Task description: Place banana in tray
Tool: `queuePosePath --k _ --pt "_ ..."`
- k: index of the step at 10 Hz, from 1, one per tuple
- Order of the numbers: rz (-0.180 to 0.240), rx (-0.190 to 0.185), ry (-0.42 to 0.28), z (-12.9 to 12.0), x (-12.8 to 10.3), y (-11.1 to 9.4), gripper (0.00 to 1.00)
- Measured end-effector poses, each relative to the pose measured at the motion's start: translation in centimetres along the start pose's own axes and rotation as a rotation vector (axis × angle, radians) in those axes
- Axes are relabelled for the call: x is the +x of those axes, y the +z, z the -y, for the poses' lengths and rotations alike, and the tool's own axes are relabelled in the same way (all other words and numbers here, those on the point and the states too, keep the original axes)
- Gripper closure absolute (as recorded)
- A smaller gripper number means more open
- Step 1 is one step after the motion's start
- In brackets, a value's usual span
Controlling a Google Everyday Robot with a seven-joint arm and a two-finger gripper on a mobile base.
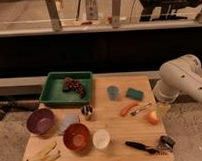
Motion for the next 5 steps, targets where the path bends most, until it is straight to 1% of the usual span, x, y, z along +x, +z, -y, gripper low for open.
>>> queuePosePath --k 3,4,5 --pt "-0.001 0.0 -0.001 0.0 0.0 0.0 0.2" --pt "-0.009 0.016 -0.099 0.1 -3.0 0.6 0.2" --pt "-0.014 0.021 -0.129 0.1 -3.5 0.8 0.2"
